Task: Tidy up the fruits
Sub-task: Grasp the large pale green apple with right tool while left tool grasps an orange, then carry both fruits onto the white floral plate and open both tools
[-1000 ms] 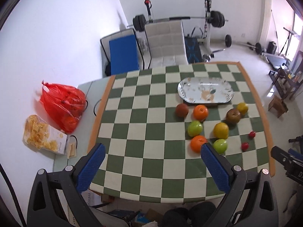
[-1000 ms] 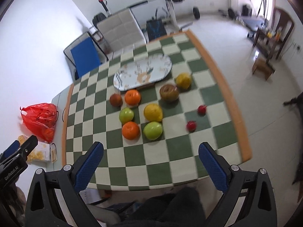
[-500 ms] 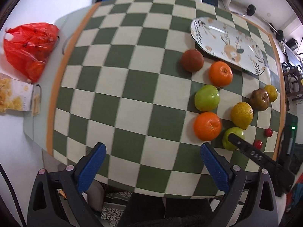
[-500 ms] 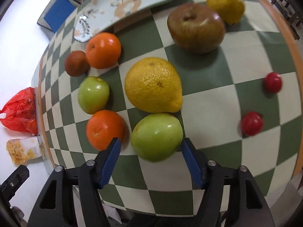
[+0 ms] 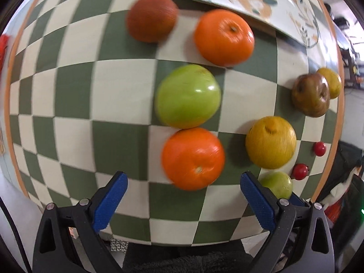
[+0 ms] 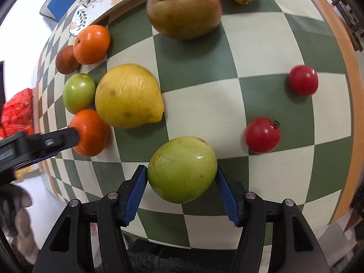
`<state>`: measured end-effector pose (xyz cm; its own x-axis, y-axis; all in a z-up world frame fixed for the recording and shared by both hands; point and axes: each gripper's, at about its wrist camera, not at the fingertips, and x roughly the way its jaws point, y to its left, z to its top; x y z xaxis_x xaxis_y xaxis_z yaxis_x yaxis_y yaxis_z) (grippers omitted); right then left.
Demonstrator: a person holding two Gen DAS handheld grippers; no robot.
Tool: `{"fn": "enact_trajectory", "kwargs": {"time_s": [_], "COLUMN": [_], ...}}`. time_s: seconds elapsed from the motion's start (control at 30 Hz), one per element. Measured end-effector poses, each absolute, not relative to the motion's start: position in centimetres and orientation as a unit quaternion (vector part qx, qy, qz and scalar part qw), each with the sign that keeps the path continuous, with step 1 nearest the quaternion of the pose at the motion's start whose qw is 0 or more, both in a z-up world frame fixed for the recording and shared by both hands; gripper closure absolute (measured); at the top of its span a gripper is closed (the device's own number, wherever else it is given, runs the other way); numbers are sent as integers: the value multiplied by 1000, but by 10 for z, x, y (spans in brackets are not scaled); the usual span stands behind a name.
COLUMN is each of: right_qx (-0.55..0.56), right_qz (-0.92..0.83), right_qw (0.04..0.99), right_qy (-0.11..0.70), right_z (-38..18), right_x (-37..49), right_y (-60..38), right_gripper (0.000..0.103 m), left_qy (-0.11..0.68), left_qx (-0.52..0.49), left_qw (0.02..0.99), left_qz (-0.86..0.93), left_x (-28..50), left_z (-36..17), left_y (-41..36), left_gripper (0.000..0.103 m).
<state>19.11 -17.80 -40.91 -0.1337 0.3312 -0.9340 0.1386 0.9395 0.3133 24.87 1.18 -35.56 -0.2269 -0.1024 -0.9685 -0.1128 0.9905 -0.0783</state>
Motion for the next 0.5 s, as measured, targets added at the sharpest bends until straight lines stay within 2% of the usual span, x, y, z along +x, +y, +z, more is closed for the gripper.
{"fn": "enact_trajectory", "kwargs": {"time_s": [0.03,0.07,0.1,0.17,0.5], "right_qx": [158,162,164,167,156], "right_qz": [76,75,74,72,77], "right_qw": [639,638,637,636,623], "right_qy": [749,749,750,750,762], "right_z": [-411,-414,-414,-416,-409], "right_x": [191,192,193,192,197], "right_y": [-178,-178,-178,-176,-183], "right_gripper": [39,38,38,38,38], "left_qy": [784,784,784,785,769], "left_qx": [-65,-60,-57,-43,-28], "left_qw": [617,618,618,618,639], "left_qz": [1,-1,-4,1,-1], "left_x": [250,251,252,253,233], "left_z": [-359,-361,-363,-366,-359], "left_y": [8,6,4,2,11], "left_gripper": [2,11,28,38,40]}}
